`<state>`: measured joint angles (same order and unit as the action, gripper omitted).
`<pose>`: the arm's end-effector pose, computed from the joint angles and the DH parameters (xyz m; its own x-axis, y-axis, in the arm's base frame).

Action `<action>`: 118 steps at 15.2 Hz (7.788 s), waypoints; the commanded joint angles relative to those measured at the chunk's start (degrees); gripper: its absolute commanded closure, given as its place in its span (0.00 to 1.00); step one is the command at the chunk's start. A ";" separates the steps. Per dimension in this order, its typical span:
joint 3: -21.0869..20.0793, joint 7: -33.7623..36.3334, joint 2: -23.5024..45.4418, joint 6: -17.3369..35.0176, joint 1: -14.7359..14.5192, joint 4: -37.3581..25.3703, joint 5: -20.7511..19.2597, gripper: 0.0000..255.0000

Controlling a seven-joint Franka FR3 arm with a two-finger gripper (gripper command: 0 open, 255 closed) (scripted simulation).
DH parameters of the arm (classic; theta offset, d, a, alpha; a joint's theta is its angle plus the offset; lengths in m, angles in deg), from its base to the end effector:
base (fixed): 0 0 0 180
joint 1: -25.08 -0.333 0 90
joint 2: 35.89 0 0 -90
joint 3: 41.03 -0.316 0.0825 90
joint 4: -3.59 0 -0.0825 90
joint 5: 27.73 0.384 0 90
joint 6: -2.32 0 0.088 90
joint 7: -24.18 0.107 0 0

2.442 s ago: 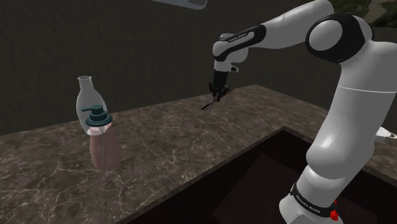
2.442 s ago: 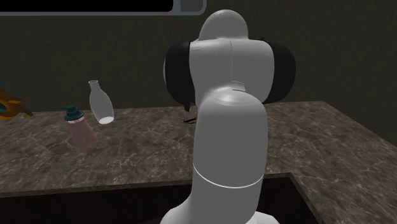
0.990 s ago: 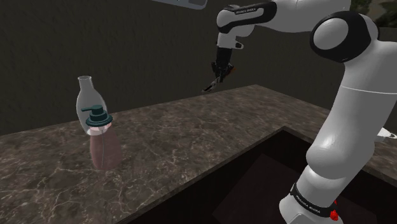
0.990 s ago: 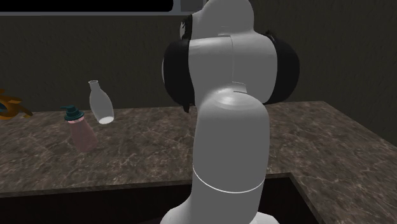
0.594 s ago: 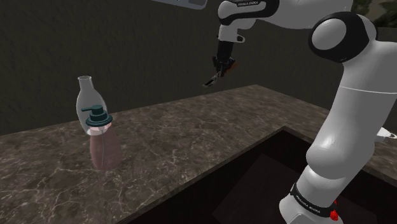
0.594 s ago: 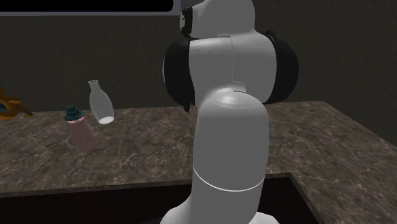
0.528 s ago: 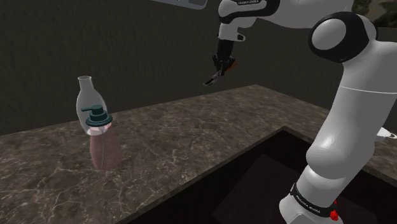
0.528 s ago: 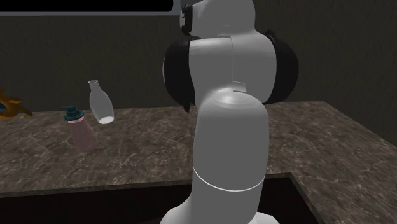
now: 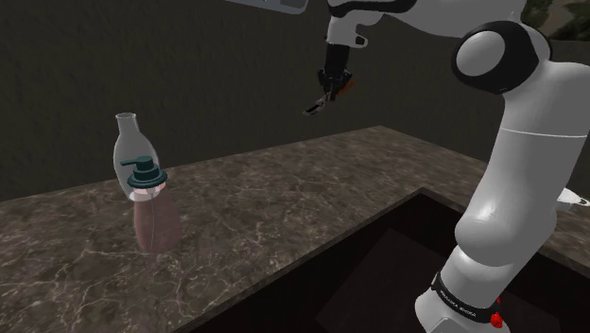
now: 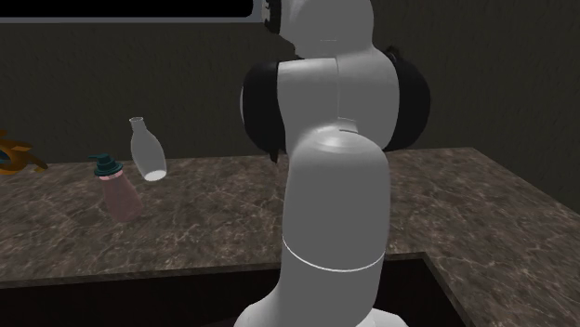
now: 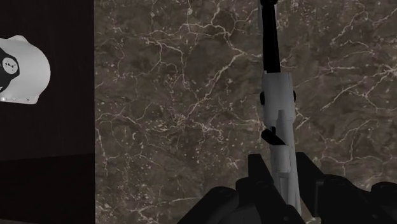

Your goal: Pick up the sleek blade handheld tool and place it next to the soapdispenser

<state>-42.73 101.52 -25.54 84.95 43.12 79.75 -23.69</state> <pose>0.5744 -0.1617 0.6224 -0.0598 -0.9943 -0.0885 -0.9973 0.0556 0.0490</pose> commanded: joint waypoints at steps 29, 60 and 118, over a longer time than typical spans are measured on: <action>-16.66 33.05 -15.18 4.62 -16.53 16.58 3.24 1.00; -32.89 73.75 15.51 2.14 -45.54 -16.45 -13.53 1.00; -30.77 73.73 16.32 41.32 -40.76 22.66 -14.57 1.00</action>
<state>-73.50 175.25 -9.22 126.27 2.36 102.41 -38.26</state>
